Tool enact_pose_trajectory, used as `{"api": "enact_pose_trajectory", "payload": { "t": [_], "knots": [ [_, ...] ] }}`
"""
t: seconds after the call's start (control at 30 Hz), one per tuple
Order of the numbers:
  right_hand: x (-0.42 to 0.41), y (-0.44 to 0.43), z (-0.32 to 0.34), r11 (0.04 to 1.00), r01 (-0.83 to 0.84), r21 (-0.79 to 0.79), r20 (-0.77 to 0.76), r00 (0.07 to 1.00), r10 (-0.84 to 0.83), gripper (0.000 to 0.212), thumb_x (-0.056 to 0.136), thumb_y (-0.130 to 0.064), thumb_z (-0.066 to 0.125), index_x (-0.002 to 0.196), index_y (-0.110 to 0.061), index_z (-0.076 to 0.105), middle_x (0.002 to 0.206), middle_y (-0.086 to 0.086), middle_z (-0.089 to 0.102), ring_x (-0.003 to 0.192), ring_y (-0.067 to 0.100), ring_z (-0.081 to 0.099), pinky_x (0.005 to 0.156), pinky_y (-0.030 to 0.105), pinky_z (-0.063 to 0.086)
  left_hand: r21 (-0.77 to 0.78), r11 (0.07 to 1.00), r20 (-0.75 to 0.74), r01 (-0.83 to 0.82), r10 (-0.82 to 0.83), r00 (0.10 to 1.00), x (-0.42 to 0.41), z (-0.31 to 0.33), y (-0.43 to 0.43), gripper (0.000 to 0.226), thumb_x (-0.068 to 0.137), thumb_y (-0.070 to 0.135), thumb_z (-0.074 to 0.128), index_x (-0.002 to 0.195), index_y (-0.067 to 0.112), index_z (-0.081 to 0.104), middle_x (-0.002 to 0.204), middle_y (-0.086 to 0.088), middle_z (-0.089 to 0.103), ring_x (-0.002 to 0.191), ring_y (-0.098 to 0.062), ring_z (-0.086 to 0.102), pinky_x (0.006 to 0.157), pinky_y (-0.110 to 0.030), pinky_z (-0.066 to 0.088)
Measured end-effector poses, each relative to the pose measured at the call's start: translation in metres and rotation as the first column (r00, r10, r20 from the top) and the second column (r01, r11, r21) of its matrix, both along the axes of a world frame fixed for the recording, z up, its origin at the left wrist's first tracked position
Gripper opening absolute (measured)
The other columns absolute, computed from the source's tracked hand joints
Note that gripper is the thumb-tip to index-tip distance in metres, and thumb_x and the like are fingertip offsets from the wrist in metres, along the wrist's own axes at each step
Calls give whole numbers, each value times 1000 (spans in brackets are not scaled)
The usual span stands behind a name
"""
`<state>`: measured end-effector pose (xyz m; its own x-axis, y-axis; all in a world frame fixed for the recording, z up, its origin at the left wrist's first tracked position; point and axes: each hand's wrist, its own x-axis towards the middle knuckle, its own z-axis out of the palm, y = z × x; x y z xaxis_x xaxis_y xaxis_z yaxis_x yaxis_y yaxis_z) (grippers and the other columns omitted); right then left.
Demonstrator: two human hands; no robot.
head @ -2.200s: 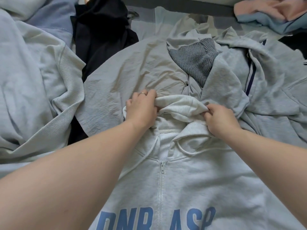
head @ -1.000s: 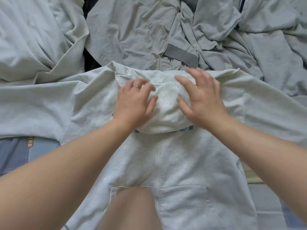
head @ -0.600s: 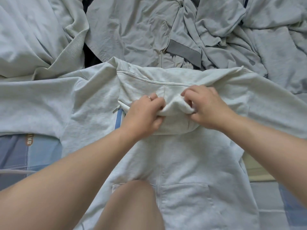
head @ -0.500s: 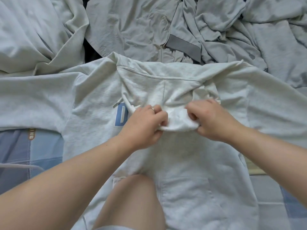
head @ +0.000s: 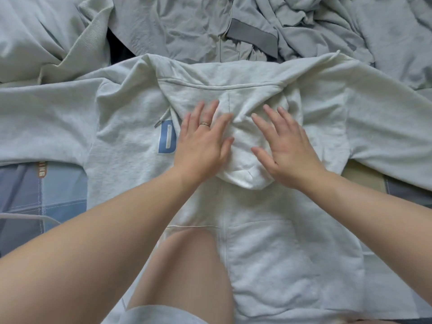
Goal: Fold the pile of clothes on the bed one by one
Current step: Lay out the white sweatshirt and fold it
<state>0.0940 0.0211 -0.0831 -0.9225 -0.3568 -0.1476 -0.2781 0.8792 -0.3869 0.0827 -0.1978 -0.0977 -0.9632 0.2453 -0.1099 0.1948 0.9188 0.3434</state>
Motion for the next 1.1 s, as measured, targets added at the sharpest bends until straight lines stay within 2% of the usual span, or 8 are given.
{"api": "enact_pose_trajectory", "payload": {
  "t": [0.13, 0.37, 0.5, 0.6, 0.7, 0.8, 0.97, 1.1],
  "knots": [
    [10, 2, -41, 945, -124, 302, 202, 977, 64, 90, 85, -77, 9, 161, -31, 3, 170, 8, -4, 155, 32, -5, 123, 51, 2, -172, 980, 177, 101, -70, 982, 0, -36, -13, 69, 99, 65, 26, 159, 42, 1, 170, 4, -5, 156, -23, -10, 124, -49, -9],
    [-14, -3, -41, 982, -3, 190, -9, 1000, 5, 89, 82, -81, 33, 156, -31, 31, 166, 7, 19, 154, 31, 10, 120, 61, 5, -119, 991, -95, 70, -81, 992, -25, -35, -21, 65, 100, 55, 35, 160, 31, 25, 169, -2, 9, 156, -27, 2, 125, -50, -4],
    [-87, -17, -33, 981, 89, 174, -158, 986, -62, 82, 89, -72, 32, 160, -33, 15, 170, 4, 2, 156, 30, -3, 121, 61, -1, -155, 988, -116, 4, -23, 993, -81, -31, -24, 67, 100, 57, 33, 160, 31, 20, 170, -3, 5, 156, -27, -3, 124, -48, -10],
    [-137, -27, -42, 949, 155, 276, -47, 988, -148, 79, 93, -72, 22, 160, -36, 5, 170, 3, -3, 155, 30, -5, 122, 61, -3, -213, 977, -27, 0, -6, 1000, -115, -40, -32, 68, 101, 62, 25, 160, 32, 15, 169, -3, 11, 156, -26, 1, 124, -47, -10],
    [-165, -27, -55, 952, 204, 229, 68, 972, -225, 69, 96, -68, 32, 157, -35, 23, 164, 8, 21, 151, 31, 18, 122, 56, 9, -219, 975, -56, -33, 21, 998, -137, -47, -35, 66, 98, 64, 33, 153, 26, 32, 152, -5, 42, 144, -30, 30, 122, -48, 9],
    [-171, -23, -56, 968, 249, 5, -70, 966, -248, 39, 96, -45, 57, 127, -21, 58, 138, 9, 50, 127, 33, 46, 111, 48, 27, -186, 981, -145, -62, 35, 989, -148, -46, -32, 48, 99, 58, 41, 126, 20, 53, 123, -6, 60, 118, -32, 47, 106, -44, 24],
    [-179, -24, -41, 976, 213, -47, -309, 926, -217, 17, 94, -30, 62, 96, -14, 67, 112, 4, 62, 103, 30, 56, 97, 44, 33, -22, 994, -306, -104, 92, 948, -168, -29, -30, 29, 102, 47, 45, 100, 23, 62, 96, 5, 63, 99, -29, 51, 88, -42, 28],
    [-209, -32, -36, 969, 246, -14, -363, 902, -234, 18, 97, -31, 58, 95, -15, 65, 108, 4, 62, 104, 32, 54, 87, 40, 32, 3, 987, -357, -159, 150, 922, -200, -23, -28, 25, 99, 45, 48, 96, 26, 63, 101, 7, 64, 101, -29, 52, 87, -42, 30]
  ]
}}
